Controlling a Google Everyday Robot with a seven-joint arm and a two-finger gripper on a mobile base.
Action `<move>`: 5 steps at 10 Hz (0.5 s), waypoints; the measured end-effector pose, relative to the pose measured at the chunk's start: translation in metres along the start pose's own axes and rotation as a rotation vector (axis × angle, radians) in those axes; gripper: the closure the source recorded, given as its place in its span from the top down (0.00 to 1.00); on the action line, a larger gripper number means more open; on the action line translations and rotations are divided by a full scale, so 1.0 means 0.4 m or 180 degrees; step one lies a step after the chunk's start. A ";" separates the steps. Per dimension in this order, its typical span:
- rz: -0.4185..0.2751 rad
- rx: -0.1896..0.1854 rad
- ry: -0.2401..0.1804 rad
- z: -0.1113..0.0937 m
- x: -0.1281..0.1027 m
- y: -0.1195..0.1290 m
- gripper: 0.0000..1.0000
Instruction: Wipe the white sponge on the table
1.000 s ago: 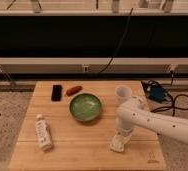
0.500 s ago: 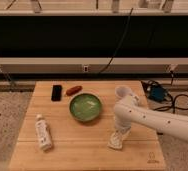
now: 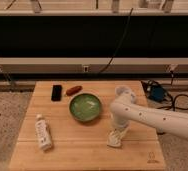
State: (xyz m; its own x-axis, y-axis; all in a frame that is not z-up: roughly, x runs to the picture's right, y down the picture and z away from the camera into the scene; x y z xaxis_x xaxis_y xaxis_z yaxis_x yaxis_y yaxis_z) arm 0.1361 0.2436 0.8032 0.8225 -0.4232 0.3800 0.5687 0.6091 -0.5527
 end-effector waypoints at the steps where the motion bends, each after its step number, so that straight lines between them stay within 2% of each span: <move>1: -0.0028 -0.0001 0.0018 -0.003 0.004 -0.002 0.01; 3: -0.0097 -0.0018 0.0042 -0.005 -0.003 -0.007 0.01; 5: -0.0074 -0.0023 0.0038 -0.010 0.008 -0.008 0.01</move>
State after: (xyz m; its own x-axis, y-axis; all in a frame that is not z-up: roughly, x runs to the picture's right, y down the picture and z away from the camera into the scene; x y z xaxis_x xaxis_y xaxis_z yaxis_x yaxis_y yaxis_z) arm 0.1370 0.2377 0.8034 0.8090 -0.4452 0.3838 0.5876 0.5942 -0.5493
